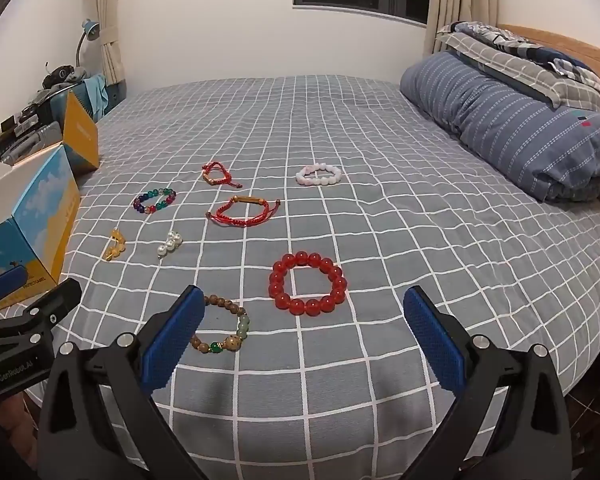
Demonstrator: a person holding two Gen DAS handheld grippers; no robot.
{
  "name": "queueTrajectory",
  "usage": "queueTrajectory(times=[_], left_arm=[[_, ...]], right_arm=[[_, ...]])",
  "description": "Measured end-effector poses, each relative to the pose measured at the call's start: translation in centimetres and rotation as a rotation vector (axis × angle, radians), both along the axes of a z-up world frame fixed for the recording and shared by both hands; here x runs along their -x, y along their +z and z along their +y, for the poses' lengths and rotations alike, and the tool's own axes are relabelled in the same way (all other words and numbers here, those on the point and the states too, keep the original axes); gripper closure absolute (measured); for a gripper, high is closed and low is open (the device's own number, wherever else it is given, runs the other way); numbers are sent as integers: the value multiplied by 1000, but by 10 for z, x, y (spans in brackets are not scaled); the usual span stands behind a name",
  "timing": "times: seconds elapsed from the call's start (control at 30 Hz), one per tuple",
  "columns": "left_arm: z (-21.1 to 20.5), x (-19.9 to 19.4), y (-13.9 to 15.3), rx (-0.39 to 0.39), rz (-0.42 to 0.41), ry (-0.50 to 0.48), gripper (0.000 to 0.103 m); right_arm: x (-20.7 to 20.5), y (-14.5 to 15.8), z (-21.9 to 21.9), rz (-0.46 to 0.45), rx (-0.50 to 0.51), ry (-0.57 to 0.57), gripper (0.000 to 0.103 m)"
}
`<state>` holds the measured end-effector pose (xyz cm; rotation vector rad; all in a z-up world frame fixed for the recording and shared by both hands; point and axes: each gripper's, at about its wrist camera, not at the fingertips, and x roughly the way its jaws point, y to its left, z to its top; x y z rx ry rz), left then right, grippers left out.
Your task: Organize jewelry
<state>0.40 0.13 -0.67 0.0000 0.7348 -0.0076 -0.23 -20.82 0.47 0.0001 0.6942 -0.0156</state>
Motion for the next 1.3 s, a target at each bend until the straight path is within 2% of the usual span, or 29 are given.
queueTrajectory(times=[1.3], left_arm=[[0,2,5,4,3,-10,6]], right_arm=[[-2,2,-1,4,-2,-13,7]])
